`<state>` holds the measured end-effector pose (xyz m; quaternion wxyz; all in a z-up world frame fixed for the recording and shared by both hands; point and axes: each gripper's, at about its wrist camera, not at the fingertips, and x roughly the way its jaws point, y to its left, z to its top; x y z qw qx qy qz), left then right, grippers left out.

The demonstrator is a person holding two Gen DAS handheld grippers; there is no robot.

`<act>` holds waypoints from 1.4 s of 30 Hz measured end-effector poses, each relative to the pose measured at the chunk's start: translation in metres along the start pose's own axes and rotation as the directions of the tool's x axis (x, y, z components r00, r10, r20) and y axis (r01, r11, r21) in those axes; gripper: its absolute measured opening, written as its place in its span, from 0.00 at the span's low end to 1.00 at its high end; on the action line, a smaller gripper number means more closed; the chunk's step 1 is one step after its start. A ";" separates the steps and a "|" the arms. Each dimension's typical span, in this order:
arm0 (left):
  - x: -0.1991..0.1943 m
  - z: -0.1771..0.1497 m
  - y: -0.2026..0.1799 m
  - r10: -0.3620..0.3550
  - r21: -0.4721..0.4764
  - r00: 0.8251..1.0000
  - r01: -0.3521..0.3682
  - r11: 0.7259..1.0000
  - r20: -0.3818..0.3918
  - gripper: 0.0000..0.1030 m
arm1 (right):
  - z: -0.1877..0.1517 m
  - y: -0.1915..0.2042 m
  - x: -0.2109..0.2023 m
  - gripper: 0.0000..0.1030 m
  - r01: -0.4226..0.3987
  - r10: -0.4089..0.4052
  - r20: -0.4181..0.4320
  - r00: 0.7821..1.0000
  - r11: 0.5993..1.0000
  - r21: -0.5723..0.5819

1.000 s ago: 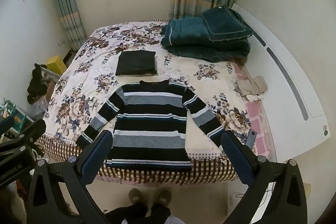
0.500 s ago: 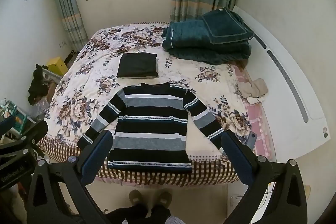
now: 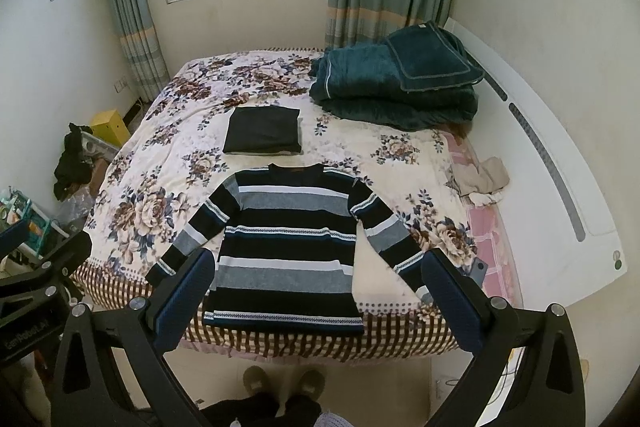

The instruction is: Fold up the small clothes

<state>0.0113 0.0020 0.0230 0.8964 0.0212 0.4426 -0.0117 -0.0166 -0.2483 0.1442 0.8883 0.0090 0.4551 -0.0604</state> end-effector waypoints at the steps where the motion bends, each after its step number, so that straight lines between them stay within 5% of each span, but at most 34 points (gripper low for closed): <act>1: 0.000 0.001 0.000 0.001 0.000 1.000 -0.001 1.000 0.001 1.00 | -0.001 0.000 -0.001 1.00 0.000 0.000 0.003 1.000 1.000 0.000; 42: -0.003 0.024 -0.004 -0.007 -0.004 1.000 0.007 1.000 0.013 1.00 | 0.015 0.001 -0.007 1.00 0.005 -0.004 0.020 1.000 1.000 -0.003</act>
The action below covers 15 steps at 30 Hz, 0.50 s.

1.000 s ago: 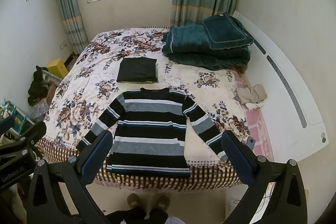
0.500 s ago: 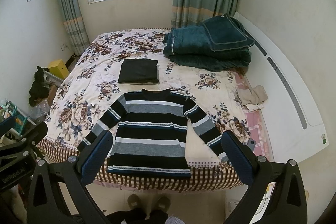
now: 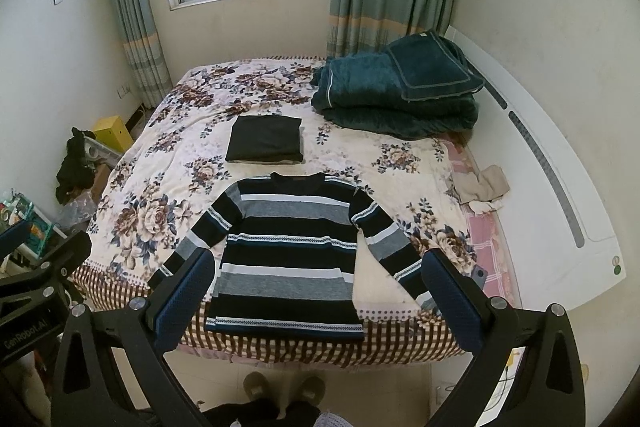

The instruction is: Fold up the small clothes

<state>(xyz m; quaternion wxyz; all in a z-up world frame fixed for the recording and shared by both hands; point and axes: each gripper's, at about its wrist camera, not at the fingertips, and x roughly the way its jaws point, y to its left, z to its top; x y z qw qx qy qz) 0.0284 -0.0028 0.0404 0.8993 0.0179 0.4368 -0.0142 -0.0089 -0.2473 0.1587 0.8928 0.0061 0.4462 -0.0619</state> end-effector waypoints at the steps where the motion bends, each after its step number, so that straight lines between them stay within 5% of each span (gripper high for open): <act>1: 0.000 0.000 0.000 0.000 -0.001 1.000 0.000 1.000 0.000 1.00 | -0.003 0.000 -0.001 1.00 -0.001 0.001 0.001 1.000 1.000 0.000; 15: 0.000 0.016 -0.006 -0.007 0.000 1.000 0.007 1.000 0.003 1.00 | 0.029 0.006 -0.009 1.00 0.002 -0.002 0.005 1.000 1.000 0.001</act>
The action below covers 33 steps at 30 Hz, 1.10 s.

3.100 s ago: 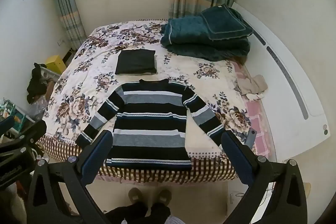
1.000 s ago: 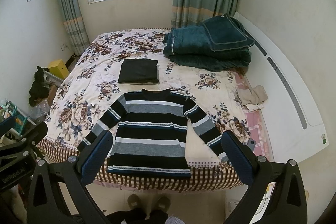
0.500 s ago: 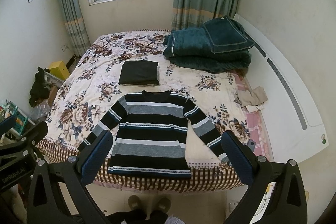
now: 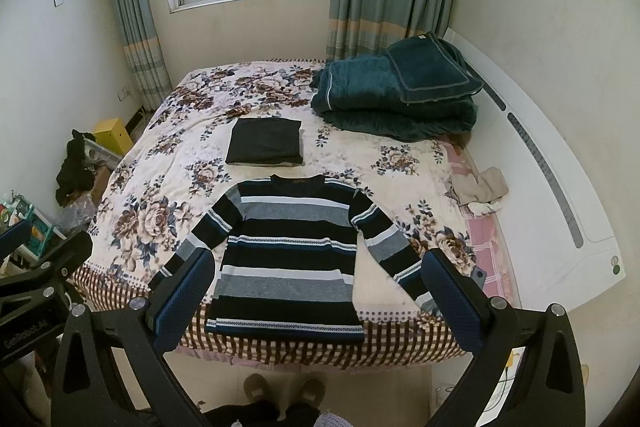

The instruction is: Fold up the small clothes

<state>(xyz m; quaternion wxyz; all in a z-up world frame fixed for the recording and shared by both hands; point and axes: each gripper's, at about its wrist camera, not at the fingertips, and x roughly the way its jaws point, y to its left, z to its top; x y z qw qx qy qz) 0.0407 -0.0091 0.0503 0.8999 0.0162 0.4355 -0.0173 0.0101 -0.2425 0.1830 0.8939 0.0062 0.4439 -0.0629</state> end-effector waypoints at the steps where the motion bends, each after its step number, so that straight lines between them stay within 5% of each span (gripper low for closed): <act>1: 0.000 -0.003 0.001 0.000 -0.001 1.000 0.000 1.000 0.001 1.00 | -0.001 0.000 0.000 1.00 0.001 -0.001 0.000 1.000 1.000 0.001; 6: 0.008 0.006 -0.004 -0.005 0.001 1.000 0.005 1.000 0.002 1.00 | 0.005 0.001 -0.003 1.00 0.002 -0.002 -0.001 1.000 1.000 0.011; 11: 0.059 0.000 0.001 0.070 0.027 0.996 -0.072 0.997 0.055 1.00 | 0.019 -0.016 0.032 1.00 0.016 -0.011 -0.056 0.998 0.996 0.085; 17: 0.168 -0.009 -0.016 0.123 0.059 0.992 -0.124 0.991 0.020 1.00 | -0.014 -0.096 0.152 1.00 0.165 -0.115 -0.180 0.977 0.942 0.291; 24: 0.298 -0.036 -0.053 0.197 0.090 0.973 -0.188 0.978 -0.116 1.00 | -0.075 -0.256 0.313 1.00 0.318 -0.110 -0.387 0.916 0.786 0.531; 30: 0.395 -0.059 -0.086 0.255 0.117 0.933 -0.232 0.966 -0.255 1.00 | -0.189 -0.406 0.435 1.00 0.371 -0.012 -0.458 0.889 0.605 0.705; 33: 0.446 -0.076 -0.103 0.270 0.148 0.910 -0.234 0.961 -0.315 1.00 | -0.248 -0.462 0.503 0.99 0.434 0.014 -0.517 0.856 0.524 0.733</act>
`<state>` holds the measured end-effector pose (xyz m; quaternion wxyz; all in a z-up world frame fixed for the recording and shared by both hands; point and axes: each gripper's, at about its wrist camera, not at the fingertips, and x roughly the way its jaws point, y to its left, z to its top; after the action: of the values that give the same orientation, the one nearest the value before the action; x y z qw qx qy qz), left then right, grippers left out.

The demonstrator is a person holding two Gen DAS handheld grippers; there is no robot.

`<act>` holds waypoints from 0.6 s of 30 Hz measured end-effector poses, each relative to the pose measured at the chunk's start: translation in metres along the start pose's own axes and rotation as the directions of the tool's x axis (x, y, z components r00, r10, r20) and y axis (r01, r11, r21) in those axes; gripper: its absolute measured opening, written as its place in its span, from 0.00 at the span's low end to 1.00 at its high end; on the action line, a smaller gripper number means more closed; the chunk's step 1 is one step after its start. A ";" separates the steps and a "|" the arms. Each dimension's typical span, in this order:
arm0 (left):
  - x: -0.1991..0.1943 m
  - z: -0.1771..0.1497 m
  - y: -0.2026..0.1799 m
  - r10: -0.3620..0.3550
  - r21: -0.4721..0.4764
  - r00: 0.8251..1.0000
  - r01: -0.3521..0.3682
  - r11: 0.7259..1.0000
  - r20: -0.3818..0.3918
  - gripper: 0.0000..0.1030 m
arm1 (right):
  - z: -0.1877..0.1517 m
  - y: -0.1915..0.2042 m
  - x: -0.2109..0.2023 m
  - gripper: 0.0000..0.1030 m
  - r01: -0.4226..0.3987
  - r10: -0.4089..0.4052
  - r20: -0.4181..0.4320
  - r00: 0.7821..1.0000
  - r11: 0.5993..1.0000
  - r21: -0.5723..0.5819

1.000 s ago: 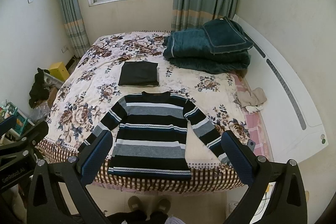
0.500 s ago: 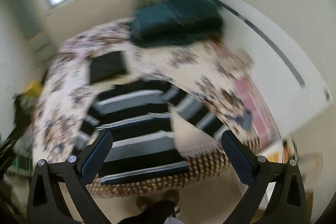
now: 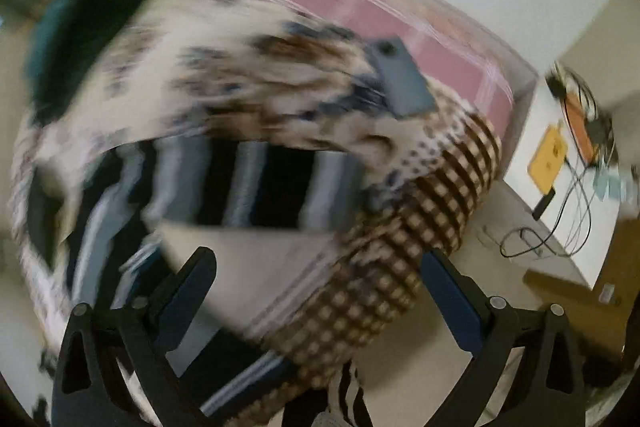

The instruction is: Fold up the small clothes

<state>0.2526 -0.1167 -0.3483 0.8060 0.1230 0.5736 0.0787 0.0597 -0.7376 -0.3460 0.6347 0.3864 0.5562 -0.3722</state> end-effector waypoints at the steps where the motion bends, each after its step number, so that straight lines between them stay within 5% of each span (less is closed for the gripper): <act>1: 0.014 -0.001 -0.010 0.004 0.009 1.000 -0.004 1.000 -0.016 1.00 | 0.007 -0.009 0.023 0.98 0.004 -0.004 -0.015 1.000 1.000 0.031; 6: 0.087 -0.006 -0.060 0.024 0.060 0.995 -0.018 0.998 -0.101 1.00 | 0.027 -0.045 0.146 0.96 -0.057 0.079 -0.122 0.989 0.982 0.178; 12: 0.131 -0.003 -0.096 0.010 0.092 0.992 0.002 0.996 -0.129 1.00 | 0.015 -0.050 0.211 0.83 -0.144 0.176 -0.130 0.976 0.963 0.227; 14: 0.139 -0.004 -0.104 0.001 0.098 0.990 0.013 0.995 -0.139 1.00 | 0.010 -0.045 0.211 0.53 -0.157 0.176 -0.110 0.978 0.974 0.162; 15: 0.142 -0.003 -0.108 -0.008 0.099 0.990 0.022 0.995 -0.140 1.00 | 0.009 -0.044 0.210 0.17 -0.172 0.188 -0.107 0.976 0.975 0.139; 16: 0.144 -0.003 -0.112 -0.013 0.104 0.990 0.028 0.994 -0.140 1.00 | 0.009 -0.045 0.207 0.06 -0.184 0.197 -0.101 0.975 0.975 0.128; 18: 0.147 -0.004 -0.120 -0.022 0.121 0.989 0.040 0.992 -0.145 1.00 | 0.013 -0.049 0.192 0.06 -0.197 0.202 -0.044 0.978 0.975 0.102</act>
<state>0.2954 -0.1921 -0.5175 0.7547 0.1579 0.6356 0.0390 0.0405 -0.7781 -0.5394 0.6339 0.4807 0.5128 -0.3227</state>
